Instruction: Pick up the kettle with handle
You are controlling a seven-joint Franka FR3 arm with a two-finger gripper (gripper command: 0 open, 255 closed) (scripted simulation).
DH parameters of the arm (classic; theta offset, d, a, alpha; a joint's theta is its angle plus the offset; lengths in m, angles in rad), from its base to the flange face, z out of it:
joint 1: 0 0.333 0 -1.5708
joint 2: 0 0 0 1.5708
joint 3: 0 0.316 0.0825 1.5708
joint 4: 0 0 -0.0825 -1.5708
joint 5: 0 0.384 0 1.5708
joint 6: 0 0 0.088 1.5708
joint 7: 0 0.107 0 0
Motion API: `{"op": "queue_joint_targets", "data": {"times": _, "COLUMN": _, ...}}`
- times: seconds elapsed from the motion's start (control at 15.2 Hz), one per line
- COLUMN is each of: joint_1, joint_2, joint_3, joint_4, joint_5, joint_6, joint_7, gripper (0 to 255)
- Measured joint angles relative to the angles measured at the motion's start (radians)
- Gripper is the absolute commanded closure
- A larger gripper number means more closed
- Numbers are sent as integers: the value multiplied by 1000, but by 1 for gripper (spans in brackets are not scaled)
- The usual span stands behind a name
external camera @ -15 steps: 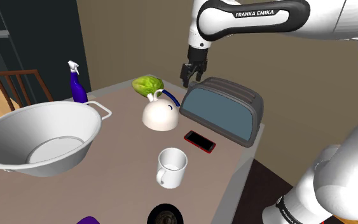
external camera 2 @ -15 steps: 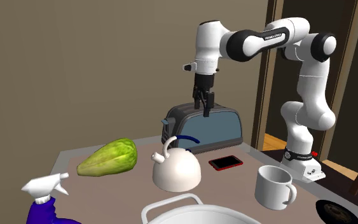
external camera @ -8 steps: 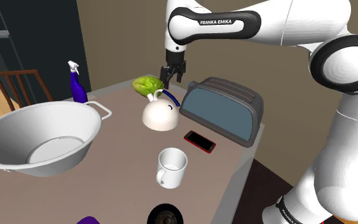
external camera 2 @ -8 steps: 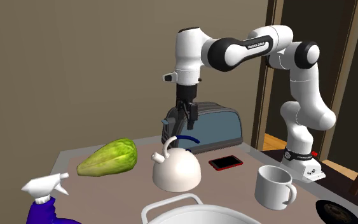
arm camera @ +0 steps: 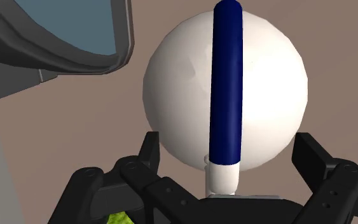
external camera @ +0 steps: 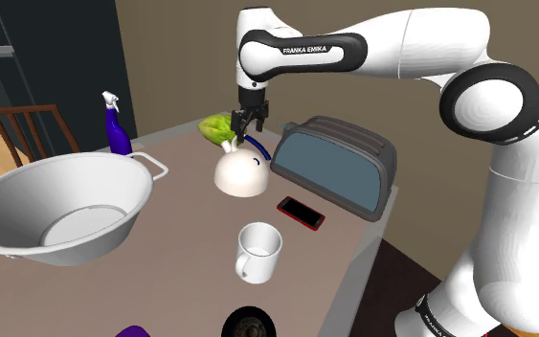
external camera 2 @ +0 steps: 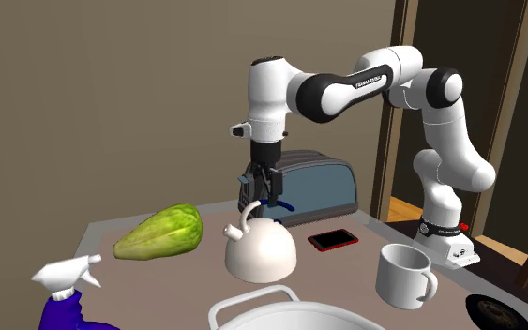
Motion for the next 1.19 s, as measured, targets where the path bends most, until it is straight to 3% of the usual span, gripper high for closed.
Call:
{"op": "queue_joint_targets", "data": {"times": 0.13, "joint_1": 0, "joint_2": 2, "joint_3": 0, "joint_4": -22, "joint_5": -1, "joint_6": 23, "joint_7": 3, "gripper": 0}}
{"op": "queue_joint_targets", "data": {"times": 0.2, "joint_1": -1, "joint_2": 2, "joint_3": 0, "joint_4": -27, "joint_5": -1, "joint_6": 29, "joint_7": 3, "gripper": 255}}
{"op": "queue_joint_targets", "data": {"times": 0.86, "joint_1": -1, "joint_2": 0, "joint_3": -1, "joint_4": -32, "joint_5": -1, "joint_6": 34, "joint_7": 3, "gripper": 255}}
{"op": "queue_joint_targets", "data": {"times": 1.19, "joint_1": 2, "joint_2": -1, "joint_3": 1, "joint_4": 17, "joint_5": 1, "joint_6": -20, "joint_7": 0, "gripper": 255}}
